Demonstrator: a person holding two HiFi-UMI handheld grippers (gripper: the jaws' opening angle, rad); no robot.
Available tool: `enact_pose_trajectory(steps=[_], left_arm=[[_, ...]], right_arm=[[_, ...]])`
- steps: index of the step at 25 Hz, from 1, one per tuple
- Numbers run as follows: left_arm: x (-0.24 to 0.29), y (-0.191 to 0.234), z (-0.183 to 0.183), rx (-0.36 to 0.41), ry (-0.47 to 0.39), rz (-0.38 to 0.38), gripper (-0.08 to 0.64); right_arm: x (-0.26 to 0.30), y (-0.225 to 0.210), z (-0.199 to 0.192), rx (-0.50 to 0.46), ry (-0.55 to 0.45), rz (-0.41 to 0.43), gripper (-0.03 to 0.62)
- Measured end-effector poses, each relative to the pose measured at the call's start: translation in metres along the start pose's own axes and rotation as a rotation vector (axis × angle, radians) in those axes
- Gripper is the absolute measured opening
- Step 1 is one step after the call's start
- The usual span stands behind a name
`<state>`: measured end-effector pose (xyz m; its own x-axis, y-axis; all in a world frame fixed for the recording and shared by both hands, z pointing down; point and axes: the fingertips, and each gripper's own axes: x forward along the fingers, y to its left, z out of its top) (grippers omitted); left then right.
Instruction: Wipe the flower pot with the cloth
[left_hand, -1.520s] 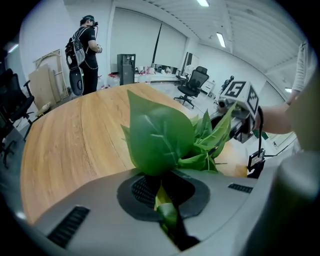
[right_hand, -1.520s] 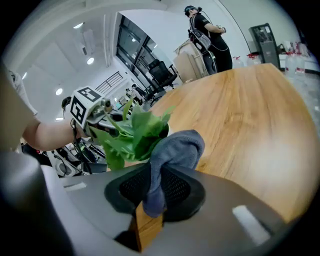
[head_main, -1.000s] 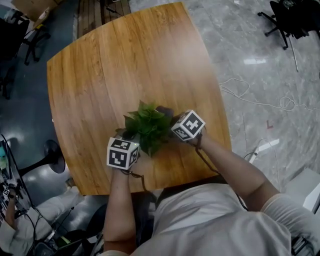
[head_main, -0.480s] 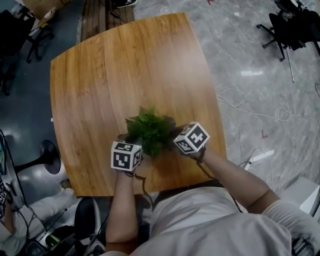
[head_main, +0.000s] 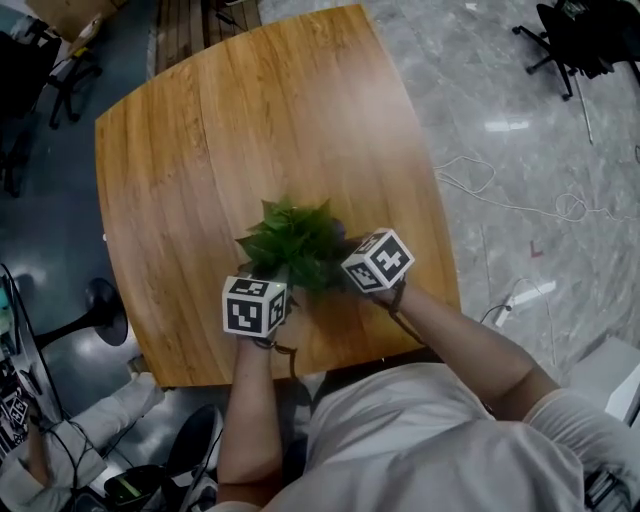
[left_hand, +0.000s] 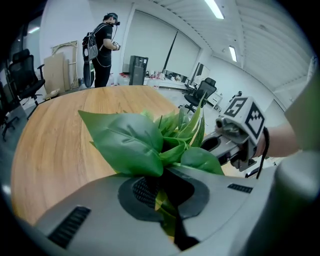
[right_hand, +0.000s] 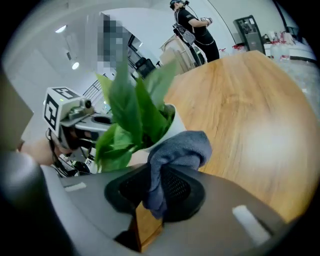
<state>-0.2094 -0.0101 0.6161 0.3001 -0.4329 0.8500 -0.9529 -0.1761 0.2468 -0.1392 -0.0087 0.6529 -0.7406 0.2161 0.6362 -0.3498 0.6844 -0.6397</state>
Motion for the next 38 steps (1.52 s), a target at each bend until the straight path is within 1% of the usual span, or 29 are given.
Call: enact_pose_trajectory(steps=[3,5,9,12,14,16,21,23,25,27,29,31,34,38], left_arm=[[-0.005,-0.007,-0.001,-0.008,0.001,-0.019,0.006],[-0.007,-0.012,-0.001,-0.014,0.001,-0.029,0.006],[-0.005,-0.015,-0.001,-0.009,0.002,-0.039,0.006],[0.001,-0.01,0.001,0.002,0.003,-0.048,0.006],[0.005,-0.012,0.001,0.006,0.008,-0.049,0.006],[0.008,-0.02,-0.001,0.004,0.015,-0.056,0.006],[0.004,-0.034,-0.004,-0.029,0.009,-0.09,0.006],[0.002,-0.043,-0.005,-0.037,0.006,-0.109,0.006],[0.002,-0.053,-0.005,-0.035,0.006,-0.128,0.006],[0.005,-0.06,-0.004,-0.029,0.008,-0.144,0.006],[0.01,-0.062,-0.002,-0.023,0.008,-0.156,0.006],[0.015,-0.064,0.001,-0.034,0.001,-0.169,0.006],[0.018,-0.066,0.0,-0.053,-0.004,-0.186,0.006],[0.018,-0.071,0.0,-0.058,-0.01,-0.19,0.006]], right_arm=[[-0.025,0.022,0.007,-0.034,-0.004,0.005,0.063],[-0.026,0.021,0.006,-0.038,0.012,-0.003,0.063],[0.004,-0.006,-0.004,0.005,0.041,-0.024,0.063],[0.034,-0.025,-0.001,0.026,0.034,-0.04,0.063],[0.041,-0.03,0.0,0.04,0.023,-0.036,0.063],[0.031,-0.024,0.0,0.041,0.007,-0.021,0.061],[-0.019,0.021,0.006,-0.007,-0.029,0.03,0.054],[-0.026,0.029,0.007,-0.021,-0.025,0.029,0.048],[-0.018,0.019,0.003,-0.026,-0.002,0.007,0.046],[-0.001,0.0,-0.001,-0.008,0.018,-0.011,0.046],[0.018,-0.017,-0.001,0.008,0.023,-0.022,0.046],[0.032,-0.027,0.0,0.011,0.021,-0.025,0.046],[0.036,-0.027,-0.003,0.014,0.009,-0.023,0.041],[0.003,-0.006,0.0,-0.009,-0.026,-0.007,0.035]])
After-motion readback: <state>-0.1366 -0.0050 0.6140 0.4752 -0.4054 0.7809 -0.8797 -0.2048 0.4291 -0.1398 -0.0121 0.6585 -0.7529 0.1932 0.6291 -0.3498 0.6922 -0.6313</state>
